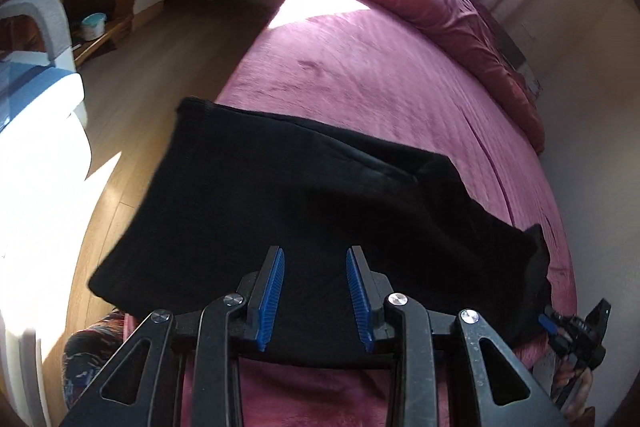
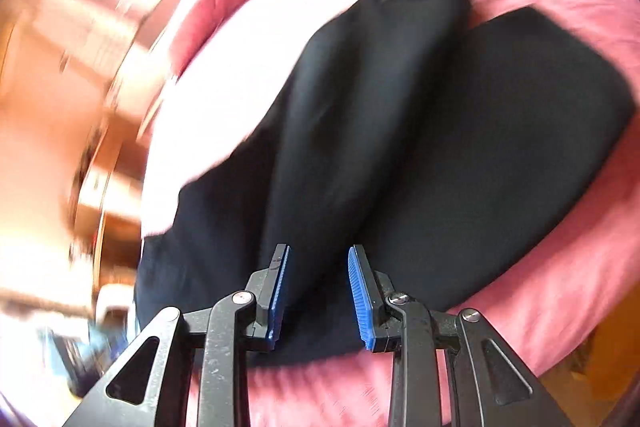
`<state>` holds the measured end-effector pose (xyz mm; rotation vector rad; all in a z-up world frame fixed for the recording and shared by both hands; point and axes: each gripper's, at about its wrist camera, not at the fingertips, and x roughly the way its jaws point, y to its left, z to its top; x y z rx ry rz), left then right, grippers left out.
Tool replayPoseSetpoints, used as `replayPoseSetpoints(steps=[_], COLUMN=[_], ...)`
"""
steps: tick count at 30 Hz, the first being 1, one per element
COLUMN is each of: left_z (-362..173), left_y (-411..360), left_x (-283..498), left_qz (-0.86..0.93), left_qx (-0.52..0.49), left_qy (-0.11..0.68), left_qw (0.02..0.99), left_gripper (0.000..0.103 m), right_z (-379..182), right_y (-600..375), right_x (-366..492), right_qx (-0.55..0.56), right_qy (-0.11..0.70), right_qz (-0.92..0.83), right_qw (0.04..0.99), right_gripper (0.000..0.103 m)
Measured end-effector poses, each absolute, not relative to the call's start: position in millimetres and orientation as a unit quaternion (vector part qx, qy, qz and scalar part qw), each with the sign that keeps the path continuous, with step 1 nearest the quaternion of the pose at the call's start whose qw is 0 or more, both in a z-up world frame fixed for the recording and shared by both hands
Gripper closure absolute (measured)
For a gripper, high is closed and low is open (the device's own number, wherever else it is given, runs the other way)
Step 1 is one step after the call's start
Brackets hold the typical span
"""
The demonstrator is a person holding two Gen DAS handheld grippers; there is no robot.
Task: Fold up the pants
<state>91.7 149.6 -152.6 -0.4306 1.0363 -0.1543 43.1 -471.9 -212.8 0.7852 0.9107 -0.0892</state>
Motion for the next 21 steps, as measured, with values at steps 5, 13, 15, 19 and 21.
replayPoseSetpoints(steps=[5,13,15,19,21], left_z=[-173.4,-191.4,-192.5,-194.2,-194.9], left_y=[83.4,55.1,54.9,54.2,53.1], left_x=[101.9,101.6,103.1,103.6,102.6], left_qz=[-0.130,-0.140,-0.138,-0.134,-0.132], left_qx=[-0.171,-0.141,-0.144,-0.142,-0.140], left_qy=[0.533,0.572,0.575,0.580,0.580], left_qw=[0.819,0.796,0.793,0.791,0.791], left_gripper=[0.070,0.070,0.070,0.070,0.070], right_z=[-213.7,-231.2,-234.8,-233.2,-222.2], right_y=[-542.8,-603.4,-614.0,-622.6,-619.1], right_x=[61.0,117.1,127.3,141.4,140.6], right_qx=[0.432,0.474,0.479,0.449,0.426], right_qy=[0.385,0.377,0.378,0.399,0.398], right_qz=[-0.107,-0.171,-0.181,-0.199,-0.197], right_qw=[0.809,0.777,0.771,0.775,0.788], right_gripper=[0.072,0.072,0.072,0.092,0.096])
